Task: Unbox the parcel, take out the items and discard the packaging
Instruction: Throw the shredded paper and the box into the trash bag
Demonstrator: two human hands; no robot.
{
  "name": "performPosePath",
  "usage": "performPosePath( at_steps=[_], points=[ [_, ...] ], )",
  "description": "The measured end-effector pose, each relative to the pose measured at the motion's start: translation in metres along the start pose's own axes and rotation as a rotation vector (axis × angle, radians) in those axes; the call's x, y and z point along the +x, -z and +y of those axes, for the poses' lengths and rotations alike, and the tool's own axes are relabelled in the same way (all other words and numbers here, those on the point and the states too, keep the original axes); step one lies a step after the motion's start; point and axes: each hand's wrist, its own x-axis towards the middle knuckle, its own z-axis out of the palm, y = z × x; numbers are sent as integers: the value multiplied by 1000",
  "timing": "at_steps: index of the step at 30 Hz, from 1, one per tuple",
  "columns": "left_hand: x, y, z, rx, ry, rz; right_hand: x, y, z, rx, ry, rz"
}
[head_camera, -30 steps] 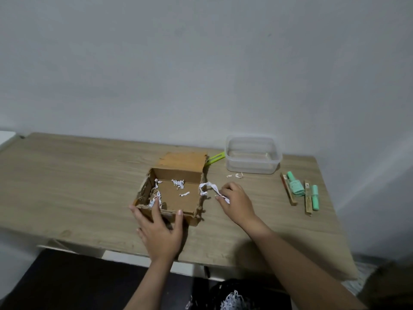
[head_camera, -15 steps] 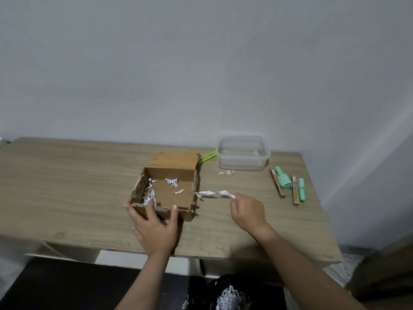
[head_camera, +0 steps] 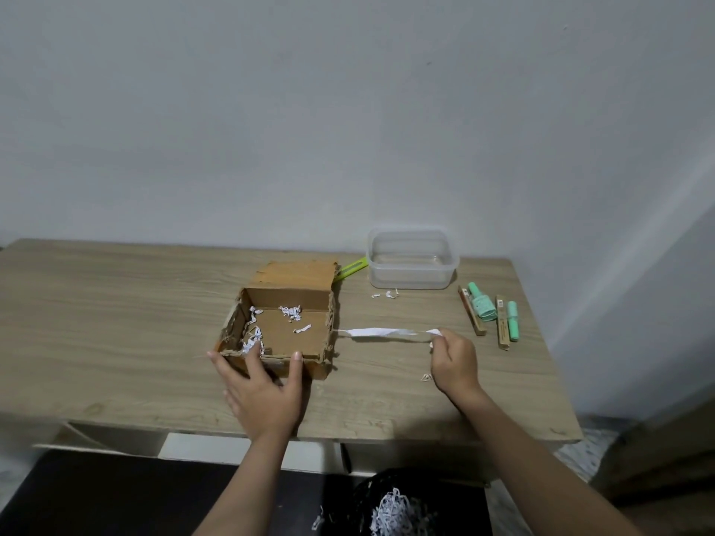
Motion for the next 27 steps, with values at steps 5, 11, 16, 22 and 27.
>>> performPosePath(
  at_steps=[5,11,16,22,27],
  points=[
    [0,-1,-1,8,1,6,6,-5,-1,246,-186,94],
    [0,-1,-2,8,-2,25,16,-21,-11,119,-90,-13],
    [0,-2,-1,12,-6,29,27,-47,-18,-116,59,-170],
    [1,-2,-1,21,-13,29,53,-76,-22,-427,212,-343],
    [2,-2,-1,24,-13,33,57,-82,-22,-390,285,-278]
  ],
)
